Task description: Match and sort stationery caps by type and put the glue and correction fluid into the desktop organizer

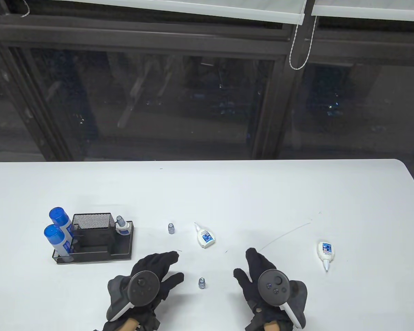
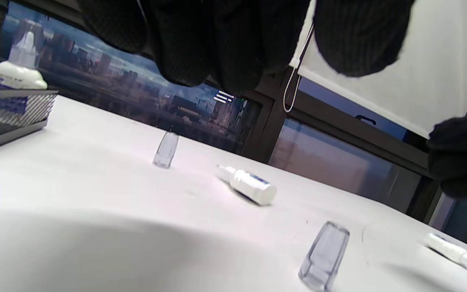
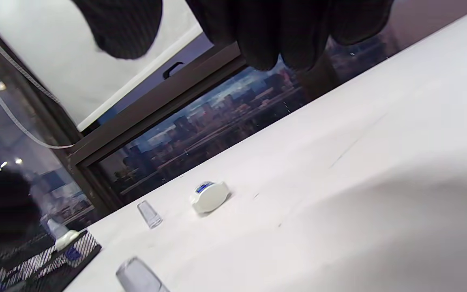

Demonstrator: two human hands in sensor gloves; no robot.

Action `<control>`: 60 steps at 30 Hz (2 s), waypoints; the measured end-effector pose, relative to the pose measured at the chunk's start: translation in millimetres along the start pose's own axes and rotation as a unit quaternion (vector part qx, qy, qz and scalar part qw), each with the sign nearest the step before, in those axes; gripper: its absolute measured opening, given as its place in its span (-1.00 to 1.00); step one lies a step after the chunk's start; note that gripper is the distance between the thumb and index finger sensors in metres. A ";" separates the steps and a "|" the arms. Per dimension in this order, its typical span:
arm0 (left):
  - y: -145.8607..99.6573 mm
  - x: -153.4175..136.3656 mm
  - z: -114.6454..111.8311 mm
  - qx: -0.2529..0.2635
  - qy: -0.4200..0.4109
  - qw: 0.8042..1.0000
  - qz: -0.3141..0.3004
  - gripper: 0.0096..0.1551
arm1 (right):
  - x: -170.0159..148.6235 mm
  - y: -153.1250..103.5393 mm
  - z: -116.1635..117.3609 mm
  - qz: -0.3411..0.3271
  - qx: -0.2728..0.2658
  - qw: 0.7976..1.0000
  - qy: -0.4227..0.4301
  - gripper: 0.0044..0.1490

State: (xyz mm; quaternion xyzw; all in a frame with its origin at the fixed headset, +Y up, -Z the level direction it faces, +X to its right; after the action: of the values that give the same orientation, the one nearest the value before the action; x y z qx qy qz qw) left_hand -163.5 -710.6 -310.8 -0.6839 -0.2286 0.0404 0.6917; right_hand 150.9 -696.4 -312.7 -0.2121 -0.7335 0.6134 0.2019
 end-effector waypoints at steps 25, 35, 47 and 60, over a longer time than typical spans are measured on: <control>-2.7 3.8 -17.0 -0.032 0.008 0.999 -0.008 -0.27 | -220.3 87.2 -8.4 0.298 0.075 0.925 -0.225 0.08; -2.6 9.0 -19.6 -0.037 0.002 0.999 -0.036 -0.26 | -202.6 88.6 -17.0 0.257 0.025 0.917 -0.303 -0.10; -6.6 14.3 -9.3 -0.018 -0.022 0.997 -0.066 -0.19 | -52.6 58.2 -19.7 0.094 0.052 0.994 -0.018 -0.03; -32.0 67.3 7.8 0.044 0.037 0.975 -0.214 0.06 | 89.8 -10.1 82.3 -0.085 0.308 0.939 0.126 0.01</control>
State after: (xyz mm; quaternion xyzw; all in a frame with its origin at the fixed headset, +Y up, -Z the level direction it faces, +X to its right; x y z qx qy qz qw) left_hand -114.6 -680.5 -262.6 -0.5891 -0.3421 -0.1239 0.7215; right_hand 30.1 -714.8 -313.2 -0.1524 -0.4928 0.7578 0.3995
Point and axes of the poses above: the tracker on the back of each hand, its own x axis roughly to the thumb side, its own y axis roughly from the wrist to the fingertips, z = x × y, the point moved 5 cm from there along y, roughly from the wrist to the fingertips, and after that the axes turned 6 degrees about -x, right-handed, at the moved point
